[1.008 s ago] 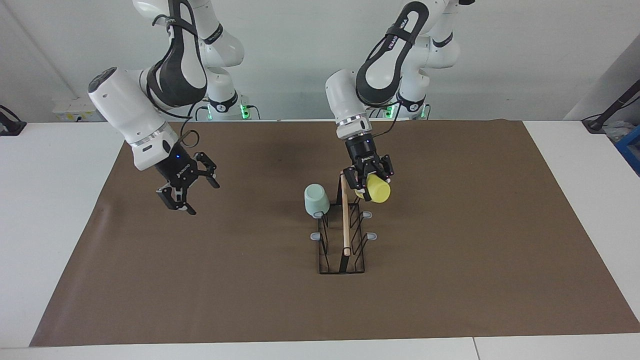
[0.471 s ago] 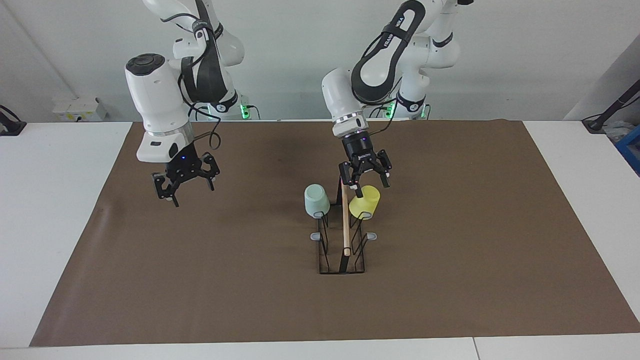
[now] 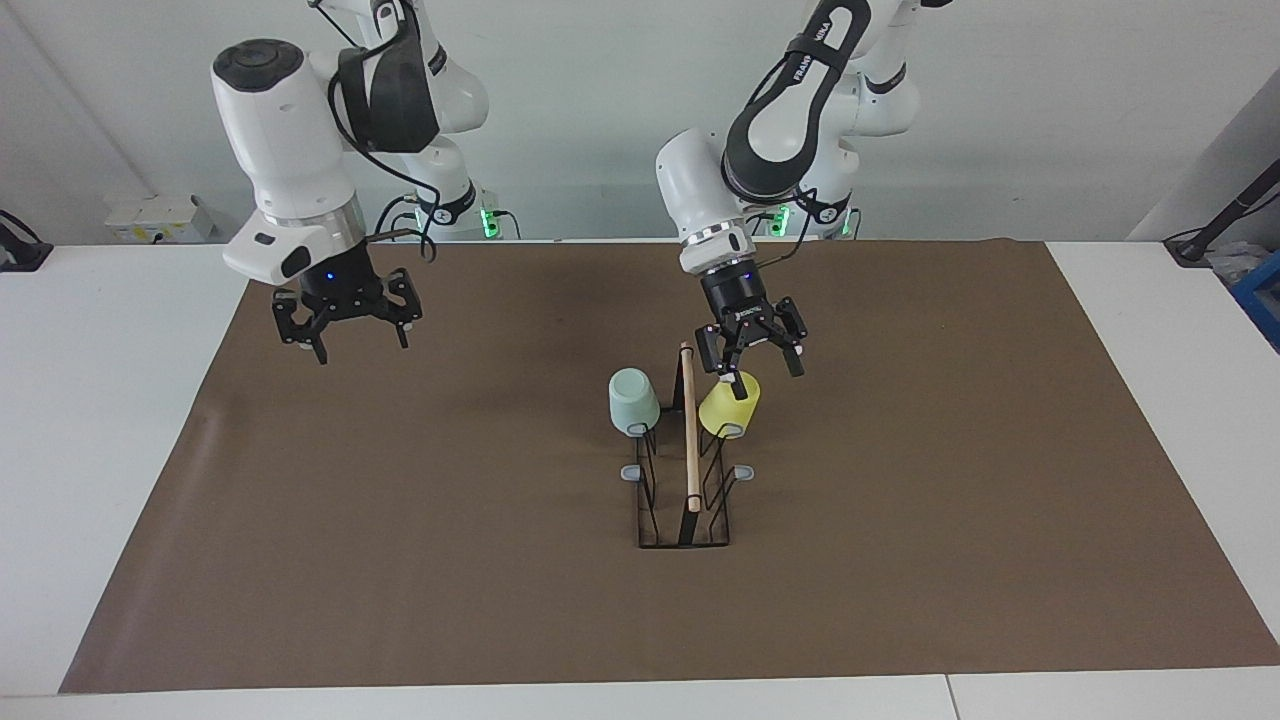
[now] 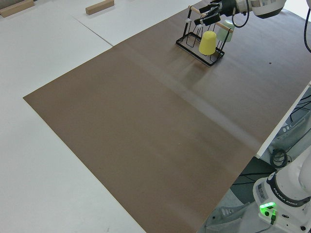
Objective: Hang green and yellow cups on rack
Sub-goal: 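Hang the yellow cup on a rack peg with the left gripper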
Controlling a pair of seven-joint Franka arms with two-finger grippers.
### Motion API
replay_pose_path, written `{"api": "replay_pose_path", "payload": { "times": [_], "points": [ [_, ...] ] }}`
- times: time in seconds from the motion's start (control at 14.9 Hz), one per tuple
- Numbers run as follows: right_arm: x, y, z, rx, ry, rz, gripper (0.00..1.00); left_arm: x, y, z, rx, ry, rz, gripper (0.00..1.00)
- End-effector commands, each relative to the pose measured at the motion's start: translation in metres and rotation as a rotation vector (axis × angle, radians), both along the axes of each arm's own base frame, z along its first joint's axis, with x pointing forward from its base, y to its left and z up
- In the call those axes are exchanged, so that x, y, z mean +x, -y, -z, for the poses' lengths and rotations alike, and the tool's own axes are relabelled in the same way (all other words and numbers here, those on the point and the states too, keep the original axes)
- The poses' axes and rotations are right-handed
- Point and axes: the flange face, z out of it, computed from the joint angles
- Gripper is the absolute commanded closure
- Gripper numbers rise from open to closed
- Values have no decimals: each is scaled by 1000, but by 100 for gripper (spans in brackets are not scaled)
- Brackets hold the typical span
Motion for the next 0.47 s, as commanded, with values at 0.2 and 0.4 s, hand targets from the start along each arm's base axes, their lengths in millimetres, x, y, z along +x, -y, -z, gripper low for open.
{"api": "replay_pose_path", "payload": {
  "times": [0.2, 0.4],
  "points": [
    [-8, 30, -13, 54, -93, 144, 0, 31, -53, -34, 70, -215, 142, 0],
    [-17, 33, -2, 49, -109, 146, 0, 41, -96, -57, 56, -329, 245, 0]
  ]
}}
